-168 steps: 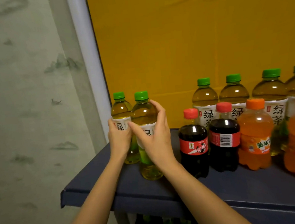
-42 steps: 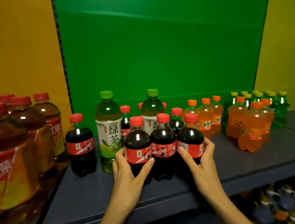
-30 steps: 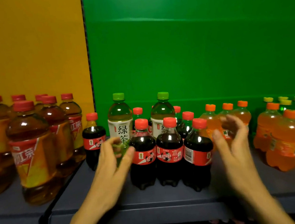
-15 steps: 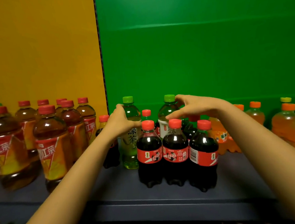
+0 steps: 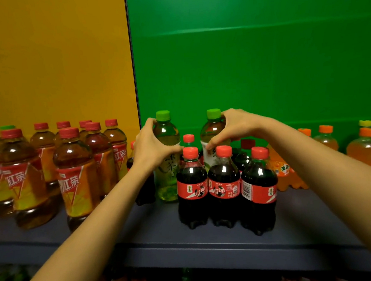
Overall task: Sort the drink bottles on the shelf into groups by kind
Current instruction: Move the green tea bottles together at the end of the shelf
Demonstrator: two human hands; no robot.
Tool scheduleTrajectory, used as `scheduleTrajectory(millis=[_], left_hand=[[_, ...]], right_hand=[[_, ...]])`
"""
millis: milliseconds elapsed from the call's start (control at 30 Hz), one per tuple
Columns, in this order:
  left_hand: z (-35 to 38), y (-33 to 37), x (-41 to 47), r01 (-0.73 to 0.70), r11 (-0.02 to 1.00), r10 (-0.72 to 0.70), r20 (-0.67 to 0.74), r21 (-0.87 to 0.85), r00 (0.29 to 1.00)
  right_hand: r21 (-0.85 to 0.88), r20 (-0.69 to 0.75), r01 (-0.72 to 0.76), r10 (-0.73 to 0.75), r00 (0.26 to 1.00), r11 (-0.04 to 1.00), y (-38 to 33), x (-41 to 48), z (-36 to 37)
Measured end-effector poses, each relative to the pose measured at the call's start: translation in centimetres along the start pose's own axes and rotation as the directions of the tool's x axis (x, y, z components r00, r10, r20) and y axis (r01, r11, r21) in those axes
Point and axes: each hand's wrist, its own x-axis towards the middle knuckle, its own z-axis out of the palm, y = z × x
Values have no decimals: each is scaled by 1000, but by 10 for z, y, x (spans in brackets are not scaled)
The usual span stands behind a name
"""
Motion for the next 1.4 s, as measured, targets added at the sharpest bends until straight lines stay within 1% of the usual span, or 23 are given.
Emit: scheduleTrajectory(millis=[100,200,267,333,400,433,500,567,633,733,833,900,1033,1167,1400], left_hand=[[-14,18,4,-84,993,79,-76,-79,994],[-30,42,9,-205,967,182,-154,-149,971],[-37,53,13,-256,952,215,-229,-169,949],[-43,62,17,-291,937,223,-310,-195,924],[-49,70,17,-343,903,229,-384,-259,894],[-52,73,17,-370,885,232,-420,-284,877],[-60,75,15,-405,859,224,-481,-314,848],[-68,76,12,-418,843,202,-521,-338,829],[-78,74,6,-434,829,187,-557,-353,809],[-96,66,-6,-454,813,177,-589,-363,788],[-114,54,-22,-454,807,172,-585,-378,793],[-127,46,-33,-441,823,172,-581,-359,795],[-149,25,-56,-397,868,184,-549,-298,815],[-175,0,-75,-319,898,115,-540,-302,834],[-253,-52,-102,-197,947,24,-557,-252,830]], right_hand=[[82,-64,22,-17,998,996,-7,-3,-15],[203,-238,21,29,971,979,-16,-1,-30],[277,-393,55,61,917,959,-23,1,-34],[374,-533,164,67,843,913,-33,0,-36],[459,-648,297,87,757,837,-47,-3,-37],[502,-684,367,100,722,783,-54,-6,-37],[562,-730,506,104,676,654,-67,-12,-36],[597,-752,605,104,651,527,-78,-20,-31],[635,-748,661,103,656,400,-91,-31,-22],[695,-712,679,92,697,236,-107,-46,-4],[737,-673,658,76,736,154,-115,-55,17],[757,-651,640,63,756,132,-119,-57,34],[776,-623,616,17,782,136,-130,-56,66],[789,-598,598,-42,800,140,-148,-54,93],[832,-543,550,-99,834,71,-214,-36,143]])
